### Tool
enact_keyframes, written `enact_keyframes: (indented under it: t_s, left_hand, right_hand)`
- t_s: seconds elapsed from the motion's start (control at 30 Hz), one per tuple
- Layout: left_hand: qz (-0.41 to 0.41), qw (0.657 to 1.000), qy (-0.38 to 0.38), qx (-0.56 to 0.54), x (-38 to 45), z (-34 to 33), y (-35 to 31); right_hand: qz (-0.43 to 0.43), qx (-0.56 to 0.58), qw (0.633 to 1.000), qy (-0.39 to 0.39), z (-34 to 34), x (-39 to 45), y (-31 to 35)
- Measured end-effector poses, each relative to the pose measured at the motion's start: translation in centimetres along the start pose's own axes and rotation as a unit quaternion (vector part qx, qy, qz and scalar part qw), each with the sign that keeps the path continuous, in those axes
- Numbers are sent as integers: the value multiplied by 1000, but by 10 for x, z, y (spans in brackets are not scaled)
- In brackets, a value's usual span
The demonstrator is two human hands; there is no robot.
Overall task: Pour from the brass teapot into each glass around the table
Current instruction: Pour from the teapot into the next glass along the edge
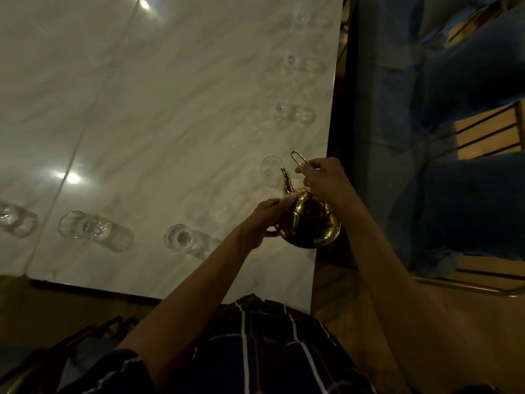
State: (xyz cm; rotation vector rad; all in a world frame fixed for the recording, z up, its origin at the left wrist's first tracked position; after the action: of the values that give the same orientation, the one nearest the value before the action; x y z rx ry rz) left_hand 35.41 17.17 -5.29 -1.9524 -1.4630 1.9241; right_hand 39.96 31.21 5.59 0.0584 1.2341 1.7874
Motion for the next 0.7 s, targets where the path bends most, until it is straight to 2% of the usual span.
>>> enact_keyframes:
  t_s: [0.7]
  left_hand:
    - [-3,1000,13,0,0,-2,-1]
  right_hand:
    - [8,-16,1000,-6,4,-3,6]
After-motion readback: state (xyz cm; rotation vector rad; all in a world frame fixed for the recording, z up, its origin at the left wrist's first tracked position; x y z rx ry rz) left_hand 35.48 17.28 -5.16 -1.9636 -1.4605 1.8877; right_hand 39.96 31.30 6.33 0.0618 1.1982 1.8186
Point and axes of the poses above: each hand's wrist, its own x-axis towards the middle knuckle, its own z-axis out of the back of the hand, y = z × x, the point moved 4 cm from there along x, towards the middle knuckle, and after that the axes turned 1 degree about -y, right-handed, at the moved point
